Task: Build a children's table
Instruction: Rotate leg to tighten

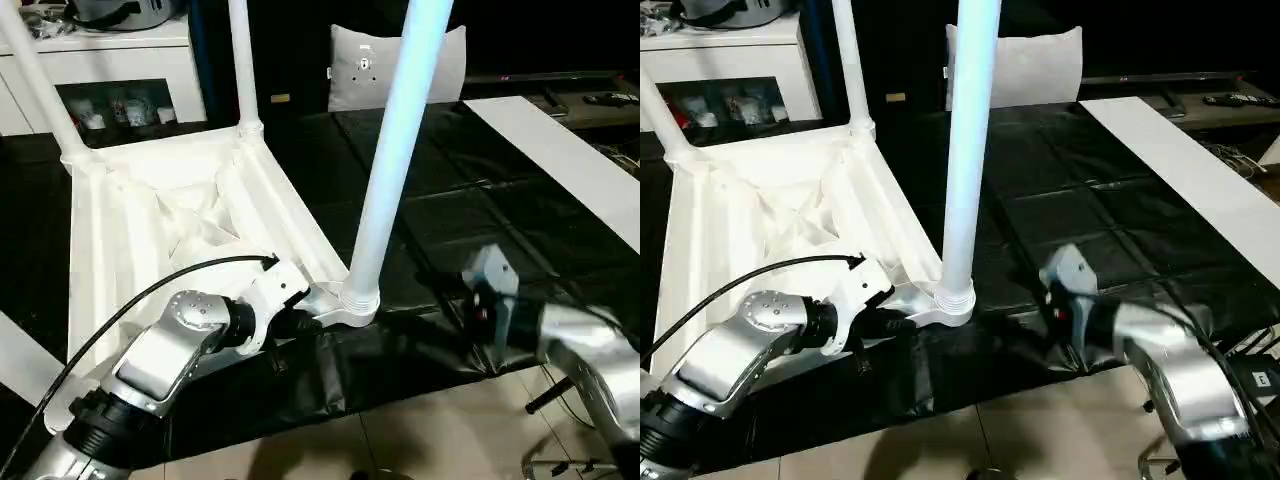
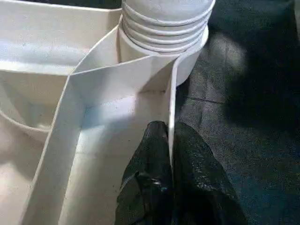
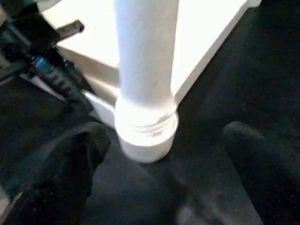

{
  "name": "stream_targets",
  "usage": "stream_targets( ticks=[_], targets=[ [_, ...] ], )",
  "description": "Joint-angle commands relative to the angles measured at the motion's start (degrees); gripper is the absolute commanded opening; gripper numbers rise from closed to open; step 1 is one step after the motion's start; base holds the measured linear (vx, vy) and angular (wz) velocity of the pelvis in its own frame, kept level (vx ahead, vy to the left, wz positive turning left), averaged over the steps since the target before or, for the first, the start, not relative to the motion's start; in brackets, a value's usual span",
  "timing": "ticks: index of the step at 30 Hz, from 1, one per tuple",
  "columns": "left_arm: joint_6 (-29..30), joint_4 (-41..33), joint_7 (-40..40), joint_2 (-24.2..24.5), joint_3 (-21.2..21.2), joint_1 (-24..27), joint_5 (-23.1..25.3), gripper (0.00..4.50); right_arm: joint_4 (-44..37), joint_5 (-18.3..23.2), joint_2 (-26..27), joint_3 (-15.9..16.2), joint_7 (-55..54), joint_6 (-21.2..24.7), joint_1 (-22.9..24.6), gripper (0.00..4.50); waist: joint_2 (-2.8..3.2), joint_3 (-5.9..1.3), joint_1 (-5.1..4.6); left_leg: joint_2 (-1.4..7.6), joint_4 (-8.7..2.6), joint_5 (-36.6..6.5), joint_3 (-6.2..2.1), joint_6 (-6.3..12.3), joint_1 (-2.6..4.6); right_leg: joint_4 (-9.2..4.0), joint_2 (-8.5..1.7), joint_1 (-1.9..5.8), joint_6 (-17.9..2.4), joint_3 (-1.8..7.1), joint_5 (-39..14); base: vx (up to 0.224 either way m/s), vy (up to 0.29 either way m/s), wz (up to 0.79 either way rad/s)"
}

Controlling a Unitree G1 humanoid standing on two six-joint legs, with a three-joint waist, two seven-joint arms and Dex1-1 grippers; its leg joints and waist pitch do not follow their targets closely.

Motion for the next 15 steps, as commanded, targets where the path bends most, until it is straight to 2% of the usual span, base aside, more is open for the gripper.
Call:
stream_targets(
  ticks=[1, 4, 6, 7, 8, 9, 10, 11, 12, 14, 15],
  targets=[
    [-2.48, 0.52, -2.45, 0.38, -1.10, -0.63, -0.58, 0.04, 1.48, 1.27, 0.18, -0.81, 1.70, -0.63, -1.10, 4.50, -0.04, -3.99, 0.30, 0.76, -3.78, -12.80, -0.21, 4.33, -0.04, -4.84, -2.92, 2.71, -6.10, 2.00, -26.68, 0.000, 0.000, 0.00],
    [-5.95, 1.72, -5.79, 1.49, -2.17, -0.91, -0.49, 0.04, 3.36, 1.80, 0.51, -0.38, 3.92, -1.77, -2.41, 4.50, -0.05, -4.17, 0.43, 0.76, -3.79, -11.04, -0.08, 4.98, -0.32, -4.21, -2.95, 3.12, -7.71, 2.20, -23.12, 0.000, 0.000, 0.00],
    [-9.85, 2.78, -11.36, 3.24, -3.66, -0.95, -1.11, 0.04, 5.95, 2.73, 0.64, 0.53, 7.92, -2.47, -4.31, 4.50, 0.01, -4.21, 0.54, 0.75, -3.75, -10.30, -0.03, 5.19, -0.29, -4.11, -3.03, 3.15, -8.35, 2.24, -22.35, 0.000, 0.000, 0.00],
    [-9.93, 2.80, -11.47, 3.27, -3.68, -0.95, -1.13, 0.04, 6.00, 2.76, 0.64, 0.55, 8.00, -2.48, -4.34, 4.50, 0.03, -4.22, 0.62, 0.86, -3.77, -10.24, 0.02, 5.12, -0.19, -4.00, -3.07, 3.14, -8.69, 2.31, -22.27, 0.000, 0.000, 0.00],
    [-13.40, 3.76, -14.06, 4.37, -4.69, -1.24, -0.47, 0.00, 7.12, 2.87, 0.55, 1.15, 9.71, -2.73, -5.21, 4.21, 0.07, -4.13, 0.93, 0.95, -3.79, -10.43, 0.07, 5.15, 0.07, -4.14, -3.10, 2.97, -8.80, 2.39, -22.58, 0.000, 0.000, 0.00],
    [-16.64, 4.95, -16.52, 5.50, -5.77, -1.71, 0.40, 0.00, 8.21, 2.96, 0.36, 1.87, 11.67, -2.96, -6.11, 4.21, -0.06, -4.12, 0.98, 0.91, -3.79, -10.57, 0.10, 5.19, 0.05, -4.12, -3.06, 2.98, -8.78, 2.40, -22.73, 0.000, 0.000, 0.00],
    [-19.00, 6.09, -18.06, 6.22, -6.46, -2.17, 1.13, 0.00, 9.12, 2.97, 0.23, 2.44, 13.14, -3.20, -6.82, 4.10, 0.15, -4.08, 1.30, 1.08, -3.92, -10.77, 0.12, 4.94, 0.28, -4.04, -3.08, 2.87, -8.96, 2.52, -22.56, 0.000, 0.000, 0.00],
    [-21.65, 7.39, -20.23, 6.96, -7.14, -2.81, 1.61, 0.00, 10.07, 2.87, -0.02, 3.36, 15.02, -3.14, -7.68, 4.10, -0.01, -3.96, 1.67, 1.02, -3.90, -12.07, 0.24, 4.83, 0.71, -4.29, -2.96, 2.55, -8.94, 2.50, -23.49, 0.000, 0.000, 0.00],
    [-23.22, 8.54, -21.70, 7.29, -7.44, -3.51, 1.82, 0.00, 10.82, 2.49, -0.39, 4.45, 17.00, -3.47, -8.45, 4.02, 0.14, -3.95, 1.83, 1.12, -3.97, -12.64, 0.26, 4.40, 0.94, -4.13, -3.06, 2.49, -9.13, 2.58, -23.63, 0.000, 0.000, 0.00],
    [-24.37, 9.46, -22.70, 7.39, -7.55, -4.01, 1.93, 0.00, 11.50, 2.16, -0.59, 5.13, 18.38, -3.83, -9.02, 3.87, 0.03, -3.84, 2.21, 1.19, -4.11, -13.64, 0.29, 3.75, 1.05, -4.19, -3.16, 2.55, -9.15, 2.64, -24.36, 0.000, 0.000, 0.00],
    [-26.68, 11.04, -24.71, 7.54, -7.86, -5.21, 2.20, 0.00, 11.79, 2.33, -0.72, 6.47, 20.86, -2.88, -9.91, 3.74, 0.06, -3.86, 2.58, 1.36, -4.23, -13.85, 0.24, 3.21, 1.12, -4.05, -3.29, 2.65, -9.04, 2.75, -24.40, 0.000, 0.000, 0.00]
  ],
)
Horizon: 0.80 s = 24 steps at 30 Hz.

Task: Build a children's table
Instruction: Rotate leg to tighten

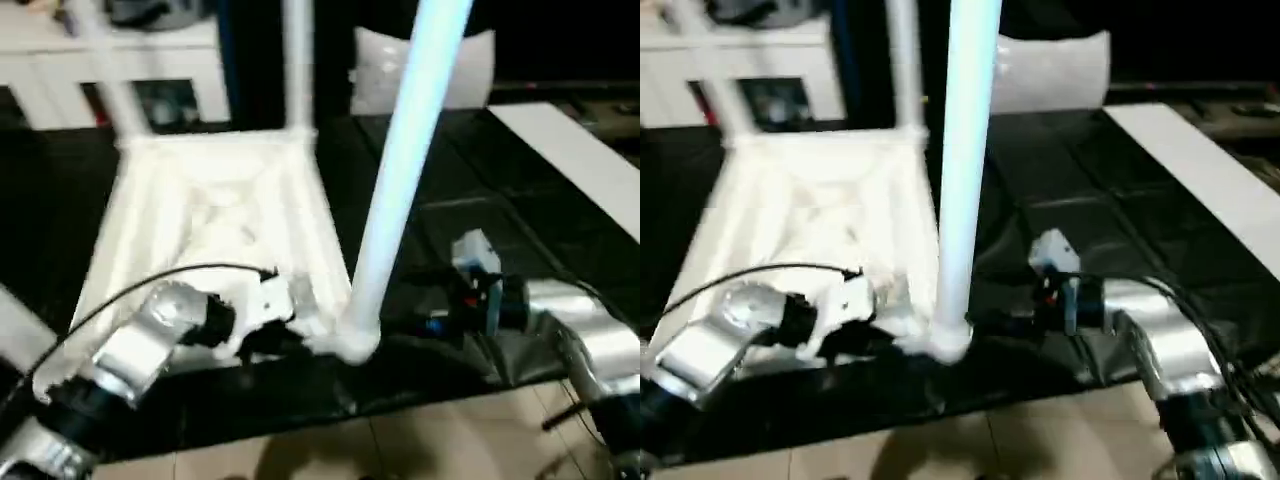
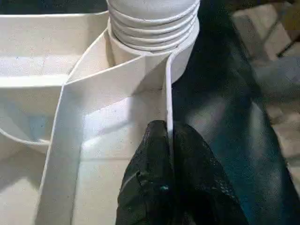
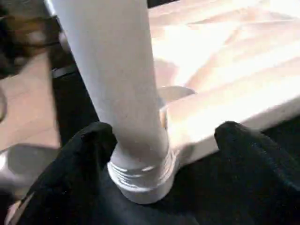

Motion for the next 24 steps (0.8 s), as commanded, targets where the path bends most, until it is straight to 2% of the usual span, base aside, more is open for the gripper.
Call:
stream_targets(
  ticks=[1, 3, 9, 18, 24],
  targets=[
    [-3.80, 0.88, -4.64, -0.35, -2.94, -2.09, 1.03, 0.00, 0.22, -0.14, -1.01, 1.82, 3.63, 0.45, -1.57, 3.65, -0.13, -3.62, -0.49, 1.39, -4.23, -14.52, 0.09, 2.72, 0.94, -4.19, -3.11, 2.23, -9.05, 2.63, -24.61, 0.000, 0.000, 0.00],
    [-5.48, 2.14, -6.23, -0.29, -3.49, -3.37, 1.58, 0.00, 0.19, -0.36, -1.06, 3.41, 5.83, 0.97, -2.36, 3.49, -0.39, -3.70, -0.42, 1.34, -4.35, -14.18, -0.01, 2.48, 0.55, -3.95, -3.14, 2.64, -8.90, 2.59, -24.06, 0.000, 0.000, 0.00],
    [-9.25, 4.99, -9.13, -1.28, -4.35, -5.46, 1.80, 0.00, 2.58, -1.43, 0.28, 5.31, 8.14, -0.22, -4.66, 2.95, -0.45, -3.82, -0.19, 1.34, -4.23, -13.01, 0.03, 2.17, 0.46, -3.88, -3.46, 2.64, -8.98, 2.70, -24.28, 0.000, 0.000, 0.00],
    [-12.95, 9.68, -10.64, -2.92, -4.37, -7.57, 2.93, 0.00, 5.30, -2.45, 2.14, 7.38, 9.96, -0.81, -6.56, 2.21, -0.43, -3.91, 0.07, 1.50, -4.27, -11.56, 0.09, 2.23, 0.25, -3.29, -3.43, 2.85, -10.41, 2.77, -20.40, 0.000, 0.000, 0.00],
    [-12.41, 10.48, -9.94, -3.39, -3.53, -7.37, 2.97, 0.00, 4.61, -2.02, 2.53, 7.93, 10.56, 0.26, -6.18, 2.04, -0.38, -3.68, -0.03, 1.46, -4.31, -13.12, 0.09, 1.82, 0.44, -3.78, -3.50, 2.71, -9.31, 2.73, -24.09, 0.000, 0.000, 0.00]
  ],
)
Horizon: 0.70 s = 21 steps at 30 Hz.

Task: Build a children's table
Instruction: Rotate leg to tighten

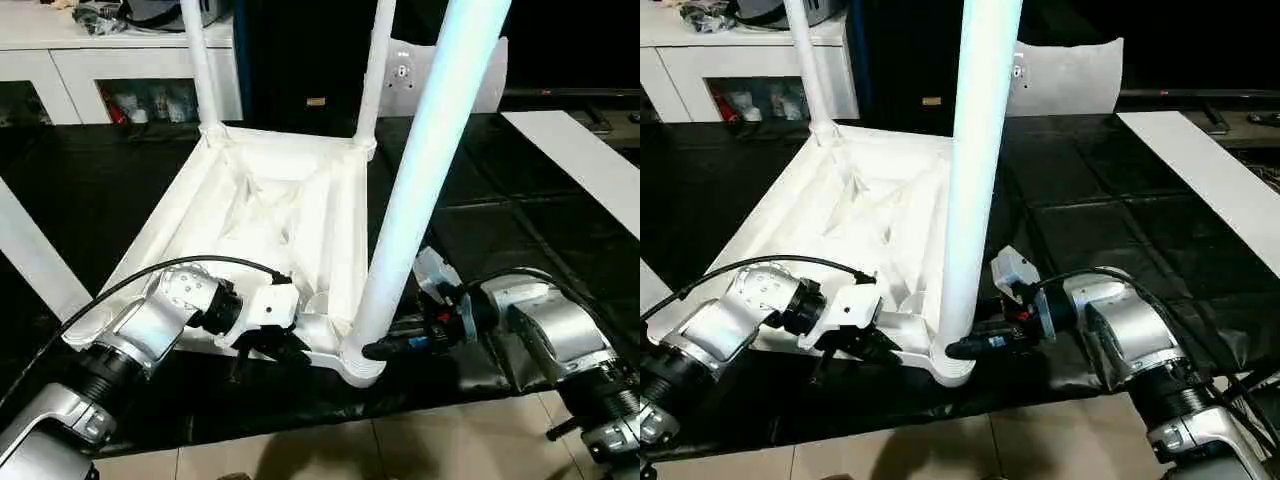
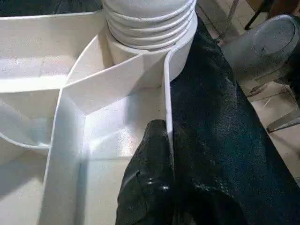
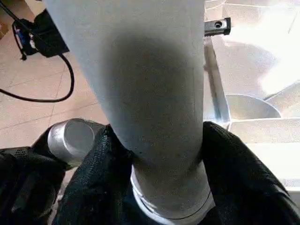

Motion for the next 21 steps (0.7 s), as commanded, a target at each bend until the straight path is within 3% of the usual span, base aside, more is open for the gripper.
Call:
stream_targets(
  ticks=[1, 4, 7, 9, 11, 13, 14, 15, 16, 17, 18, 19, 20, 21],
  targets=[
    [-0.18, -0.99, -0.92, -1.29, -0.71, -0.66, 0.31, 0.00, -0.89, 0.86, 0.32, 0.27, 0.61, 1.16, 0.11, 2.03, -0.19, -3.63, -0.35, 1.42, -4.34, -13.10, 0.01, 1.77, 0.42, -3.87, -3.38, 2.68, -9.26, 2.70, -24.06, 0.000, 0.000, 0.00],
    [1.30, -0.68, 0.42, -2.00, 0.05, -0.54, 0.10, 0.00, -2.11, 1.98, 0.48, -0.37, 0.08, 2.75, 0.92, 2.02, -0.29, -3.62, -0.36, 1.44, -4.35, -12.97, 0.04, 1.83, 0.47, -3.85, -3.30, 2.64, -9.28, 2.72, -23.77, 0.000, 0.000, 0.00],
    [11.41, -2.74, 8.01, -5.68, 3.42, 0.05, -1.79, 0.00, -8.80, 3.08, 3.68, -3.55, -10.42, 6.63, 5.80, 2.02, -0.49, -3.35, -0.12, 1.47, -4.46, -12.70, 0.08, 1.70, 0.56, -4.04, -3.31, 2.55, -8.65, 2.82, -24.90, 0.000, 0.000, 0.00],
    [13.02, -3.35, 9.43, -6.52, 3.85, 0.18, -1.98, 0.00, -9.46, 1.74, 5.04, -4.02, -14.29, 6.27, 6.78, 2.01, -0.65, -3.20, -0.40, 1.25, -4.64, -13.30, -0.06, 1.08, 0.23, -4.34, -3.41, 2.68, -7.24, 2.57, -27.82, 0.000, 0.000, 0.00],
    [16.66, -4.49, 12.75, -8.72, 4.57, 0.39, -1.99, 0.00, -10.04, -1.36, 8.95, -5.32, -24.13, 6.80, 8.41, 2.01, -0.50, -2.91, -1.16, 0.88, -4.57, -15.07, -0.16, 0.39, 0.34, -5.06, -3.24, 2.21, -5.06, 2.15, -32.55, 0.000, 0.000, 0.00],
    [18.01, -4.57, 14.73, -9.96, 4.92, 0.24, -1.67, 0.00, -10.03, -2.39, 11.27, -6.13, -28.83, 7.44, 8.78, 1.99, -0.61, -2.75, -2.85, 0.28, -4.35, -17.57, -0.67, -0.20, -0.16, -6.04, -3.21, 2.50, -1.91, 0.98, -38.54, 0.000, 0.000, 0.00],
    [19.12, -4.42, 16.52, -11.18, 5.19, -0.10, -1.32, 0.00, -9.83, -3.45, 13.49, -6.78, -33.07, 8.12, 8.70, 1.98, -0.63, -2.67, -3.58, 0.06, -4.09, -18.80, -0.74, -0.18, -0.05, -6.79, -3.21, 2.21, -0.51, 0.57, -40.75, 0.000, 0.000, 0.00],
    [20.66, -3.91, 19.41, -13.09, 5.89, -0.80, -0.77, 0.00, -9.45, -5.29, 16.30, -7.47, -38.67, 8.98, 8.33, 1.97, -0.02, -2.45, -3.88, -0.13, -3.87, -19.70, -0.75, -0.20, 0.35, -7.22, -3.16, 1.77, -0.15, 0.33, -41.72, 0.000, 0.000, 0.00],
    [21.71, -3.79, 20.91, -14.13, 6.41, -1.14, -0.38, 0.00, -9.59, -6.27, 17.61, -7.79, -41.44, 9.67, 8.23, 1.97, -0.27, -2.55, -4.82, -0.29, -3.65, -20.32, -0.85, -0.23, 0.41, -7.67, -3.05, 1.72, 0.34, -0.16, -42.19, 0.000, 0.000, 0.00],
    [22.64, -3.66, 22.27, -15.12, 6.87, -1.50, -0.09, 0.00, -9.59, -6.92, 19.19, -8.38, -44.53, 10.87, 8.01, 1.97, -0.24, -2.63, -5.08, -0.39, -3.56, -20.45, -0.89, -0.03, 0.44, -7.90, -3.10, 1.81, 0.55, -0.38, -42.10, 0.000, 0.000, 0.00],
    [24.15, -3.64, 24.22, -16.49, 7.50, -1.95, 0.16, 0.00, -9.50, -7.89, 21.38, -9.22, -49.08, 11.84, 7.72, 1.96, 0.25, -2.60, -5.92, 0.15, -4.02, -21.68, -1.34, 0.56, 0.33, -7.87, -3.13, 2.35, 0.12, -1.19, -39.59, 0.000, 0.000, 0.00],
    [25.16, -3.32, 26.28, -17.78, 8.15, -2.42, 0.34, 0.00, -9.12, -8.46, 23.26, -9.87, -52.58, 12.37, 7.39, 1.96, 0.29, -2.58, -6.23, 0.25, -4.20, -22.30, -1.46, 0.68, 0.08, -7.97, -3.11, 2.57, 0.19, -1.52, -38.93, 0.000, 0.000, 0.00],
    [25.28, -3.29, 26.53, -17.94, 8.22, -2.48, 0.37, 0.00, -9.08, -8.53, 23.48, -9.95, -53.00, 12.43, 7.35, 1.96, 0.45, -2.54, -6.41, 0.33, -4.24, -23.23, -1.62, 0.57, 0.14, -8.14, -3.23, 2.60, 0.30, -1.78, -38.84, 0.000, 0.000, 0.00],
    [27.04, -2.17, 32.34, -21.69, 9.67, -3.91, 1.09, 0.00, -7.38, -10.17, 28.87, -11.45, -62.06, 12.05, 6.28, 1.96, 0.89, -2.34, -6.96, 0.36, -4.25, -24.99, -1.80, 0.15, 0.46, -8.45, -3.14, 2.33, 0.20, -2.17, -38.45, 0.000, 0.000, 0.00]
  ],
)
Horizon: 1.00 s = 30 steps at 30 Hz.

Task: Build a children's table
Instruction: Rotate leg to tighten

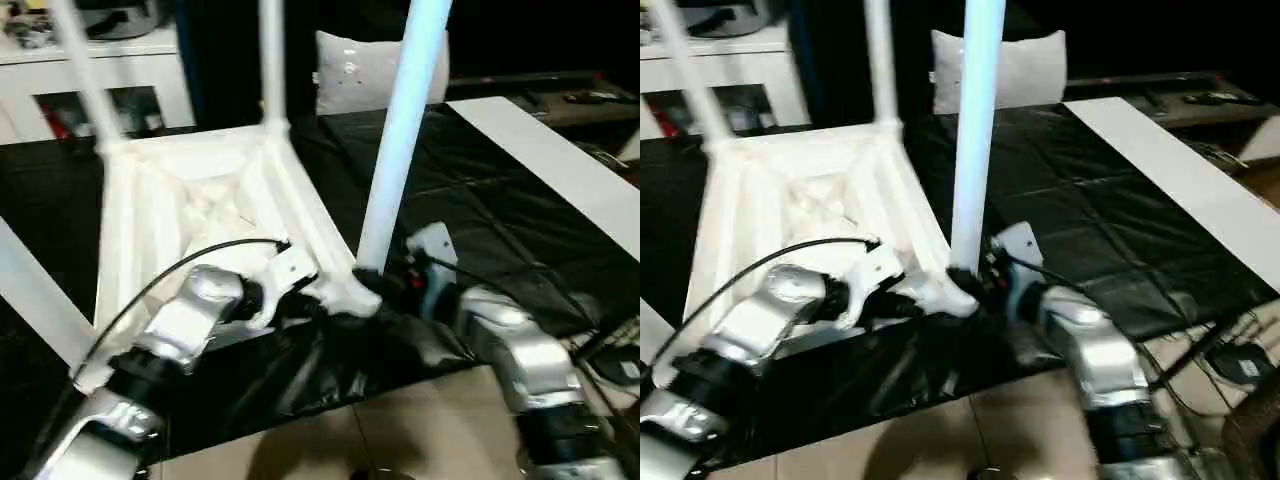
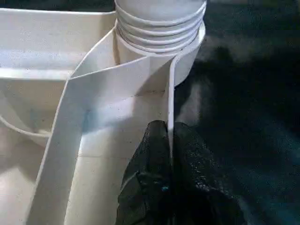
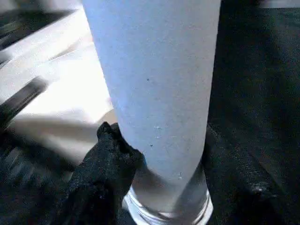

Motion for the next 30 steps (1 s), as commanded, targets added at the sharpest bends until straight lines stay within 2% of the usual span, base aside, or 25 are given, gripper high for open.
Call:
stream_targets(
  ticks=[1, 2, 3, 4, 5, 6, 7, 8, 10, 11, 12, 13, 14, 17, 18, 19, 20, 22, 23, 25, 27, 30],
  targets=[
    [-0.48, -2.22, 2.89, -5.38, -0.26, -2.75, -2.51, 0.00, 1.69, -0.15, 3.63, 3.39, -4.45, 1.77, -1.09, 1.96, 0.41, -2.55, -0.93, 0.47, -4.04, -27.19, -0.82, 0.10, 1.33, -6.90, -2.66, 1.84, -0.08, -0.57, -38.05, 0.000, 0.000, 0.00],
    [-0.51, -1.47, 5.73, -7.45, 0.28, -3.52, -2.26, 0.00, 2.66, -0.67, 6.68, 2.80, -8.33, -0.23, -1.69, 1.96, 0.63, -2.64, -1.22, 0.70, -4.24, -28.01, -1.17, 0.17, 1.12, -6.66, -2.79, 2.60, 0.09, -0.90, -36.88, 0.000, 0.000, 0.00],
    [-0.51, -1.47, 5.73, -7.45, 0.28, -3.52, -2.26, 0.00, 2.66, -0.67, 6.68, 2.80, -8.33, -0.23, -1.69, 2.31, 1.05, -2.26, -1.87, 1.63, -5.23, -30.73, -1.65, 0.38, 0.65, -6.10, -2.90, 3.28, -0.14, -0.77, -34.04, 0.000, 0.000, 0.00],
    [-0.76, -1.43, 6.35, -8.17, 0.38, -3.73, -2.03, 0.00, 2.65, -1.27, 8.06, 2.46, -9.83, -1.85, -1.93, 2.52, 0.71, -2.24, -2.22, 1.56, -5.52, -31.81, -1.68, 0.65, 0.77, -5.45, -3.38, 3.13, -1.26, 0.26, -31.67, 0.000, 0.000, 0.00],
    [-0.76, -1.43, 6.35, -8.17, 0.38, -3.73, -2.03, 0.00, 2.65, -1.27, 8.06, 2.46, -9.83, -1.85, -1.93, 2.66, 0.71, -2.24, -2.22, 1.56, -5.52, -31.81, -1.68, 0.65, 0.77, -5.45, -3.38, 3.13, -1.26, 0.26, -31.67, 0.000, 0.000, 0.00],
    [-0.89, -1.60, 6.06, -8.11, 0.19, -3.73, -1.72, 0.00, 2.45, -1.17, 8.57, 2.10, -10.25, -2.40, -1.96, 2.69, 0.56, -2.21, -2.24, 0.55, -4.90, -29.56, -1.23, 0.73, 0.98, -6.12, -3.83, 2.57, -1.62, 0.38, -34.38, 0.000, 0.000, 0.00],
    [-0.92, -1.71, 5.79, -8.01, 0.06, -3.72, -1.49, 0.00, 2.32, -1.06, 8.82, 1.85, -10.45, -2.59, -1.99, 2.76, 0.52, -2.33, -2.16, 0.06, -4.58, -26.08, -1.00, 1.05, 0.50, -6.18, -4.09, 2.72, -1.68, 0.57, -35.72, 0.000, 0.000, 0.00],
    [-1.39, -2.01, 5.01, -7.28, -0.20, -3.45, -1.08, 0.00, 1.76, -0.25, 9.04, 1.01, -10.10, -2.94, -1.84, 2.88, 0.53, -2.48, -1.89, 0.08, -4.60, -23.29, -0.87, 1.46, 0.14, -5.93, -4.13, 2.73, -2.03, 0.99, -34.71, 0.000, 0.000, 0.00],
    [-1.95, -2.37, 3.88, -6.26, -0.48, -3.04, -0.81, 0.00, 1.02, 0.31, 8.59, 0.37, -9.13, -3.24, -1.46, 3.10, 0.45, -2.67, -1.55, 0.38, -4.78, -20.72, -0.73, 2.09, -0.08, -5.23, -3.93, 2.69, -3.55, 1.63, -31.16, 0.000, 0.000, 0.00],
    [-2.37, -2.75, 2.77, -5.20, -0.45, -2.48, -0.74, 0.00, -0.11, 0.11, 6.85, 0.84, -6.96, -4.31, -0.73, 3.22, 0.61, -2.83, -1.32, 0.57, -4.88, -18.95, -0.67, 2.38, -0.37, -4.61, -3.85, 2.87, -4.91, 2.00, -28.12, 0.000, 0.000, 0.00],
    [-2.90, -2.86, 1.96, -4.39, -0.48, -2.13, -0.81, 0.00, -0.97, 0.16, 5.34, 1.22, -5.39, -4.61, -0.11, 3.22, 0.55, -2.88, -1.21, 0.67, -4.92, -18.37, -0.58, 2.55, -0.42, -4.44, -3.77, 2.87, -5.44, 2.17, -26.78, 0.000, 0.000, 0.00],
    [-3.56, -3.00, 0.84, -3.36, -0.60, -1.72, -0.89, 0.00, -1.99, 0.85, 3.64, 1.31, -3.04, -4.81, 0.61, 3.46, 0.43, -3.04, -0.87, 0.78, -4.87, -16.62, -0.35, 3.22, -0.40, -3.97, -3.63, 2.91, -6.61, 2.61, -23.66, 0.000, 0.000, 0.00],
    [-4.01, -3.09, 0.08, -2.67, -0.70, -1.46, -0.96, 0.00, -2.65, 1.40, 2.56, 1.32, -1.50, -4.89, 1.08, 3.55, 0.23, -3.27, -0.58, 0.73, -4.66, -14.24, -0.14, 3.97, -0.76, -3.29, -3.54, 3.09, -7.86, 3.01, -20.37, 0.000, 0.000, 0.00],
    [-6.21, -3.37, -3.18, -0.03, -1.06, -0.51, -1.29, 0.00, -4.55, 3.30, -2.53, 0.58, 4.89, -4.24, 2.45, 3.67, -0.15, -3.67, 0.39, 0.68, -4.19, -9.64, 0.29, 5.79, -1.12, -2.32, -3.41, 3.23, -9.35, 3.56, -16.64, 0.000, 0.000, 0.00],
    [-7.41, -3.34, -4.77, 0.91, -1.24, -0.18, -1.49, 0.00, -5.17, 4.21, -4.43, 0.12, 7.38, -3.85, 2.81, 3.82, -0.20, -3.72, 1.14, 0.59, -3.94, -7.92, 0.53, 6.48, -1.14, -1.98, -3.45, 2.99, -10.05, 3.86, -15.51, 0.000, 0.000, 0.00],
    [-8.05, -3.32, -5.53, 1.31, -1.34, -0.04, -1.56, 0.00, -5.41, 4.56, -5.21, -0.14, 8.32, -3.68, 2.94, 3.82, -0.21, -3.56, 1.39, 0.56, -3.88, -7.38, 0.79, 6.75, -1.24, -1.95, -3.34, 2.86, -10.34, 4.15, -15.99, 0.000, 0.000, 0.00],
    [-9.25, -3.24, -7.46, 2.44, -1.60, 0.30, -1.58, 0.00, -5.89, 5.72, -7.75, -0.44, 11.93, -3.37, 3.12, 3.97, -0.18, -3.65, 1.71, 0.55, -3.81, -6.75, 0.78, 6.54, -1.35, -1.75, -3.29, 3.05, -10.14, 4.19, -15.96, 0.023, -0.052, -0.02],
    [-11.33, -3.20, -11.36, 4.34, -2.24, 0.83, -1.90, 0.00, -6.15, 7.64, -11.76, -0.88, 18.07, -2.98, 3.05, 4.12, -0.40, -3.84, 2.85, 0.70, -3.71, -5.14, 0.99, 6.72, -1.13, -1.30, -3.06, 2.96, -9.86, 4.43, -14.99, 0.000, 0.000, 0.00],
    [-11.33, -3.20, -11.36, 4.34, -2.24, 0.83, -1.90, 0.00, -6.15, 7.64, -11.76, -0.88, 18.07, -2.98, 3.05, 4.25, -0.31, -3.82, 3.17, 0.71, -3.74, -5.02, 0.98, 6.81, -1.04, -1.31, -3.06, 2.94, -9.89, 4.38, -14.97, 0.000, 0.000, 0.00],
    [-14.91, -3.03, -17.08, 6.93, -3.61, 1.19, -2.40, 0.00, -5.77, 9.66, -16.49, -0.70, 25.91, -3.50, 2.48, 4.35, -0.40, -3.74, 3.70, 0.86, -3.82, -5.97, 1.09, 6.56, -0.79, -1.44, -2.97, 2.71, -9.74, 4.41, -16.52, 0.000, 0.000, 0.00],
    [-16.97, -2.78, -19.99, 8.30, -4.52, 1.16, -2.46, 0.00, -5.48, 10.47, -18.70, 0.02, 29.51, -3.60, 1.98, 4.46, -0.16, -3.59, 4.00, 1.08, -3.95, -7.21, 1.09, 6.16, -0.48, -1.64, -2.99, 2.41, -9.48, 4.48, -18.32, 0.000, 0.000, 0.00],
    [-20.27, -1.78, -25.64, 10.73, -6.20, 0.52, -2.31, 0.00, -4.29, 11.44, -22.36, 2.20, 37.18, -4.03, 0.30, 4.46, -0.25, -3.55, 4.48, 1.20, -4.07, -8.69, 1.16, 5.40, -0.27, -1.60, -2.93, 2.22, -9.49, 4.60, -19.80, 0.000, 0.000, 0.00]
  ],
)
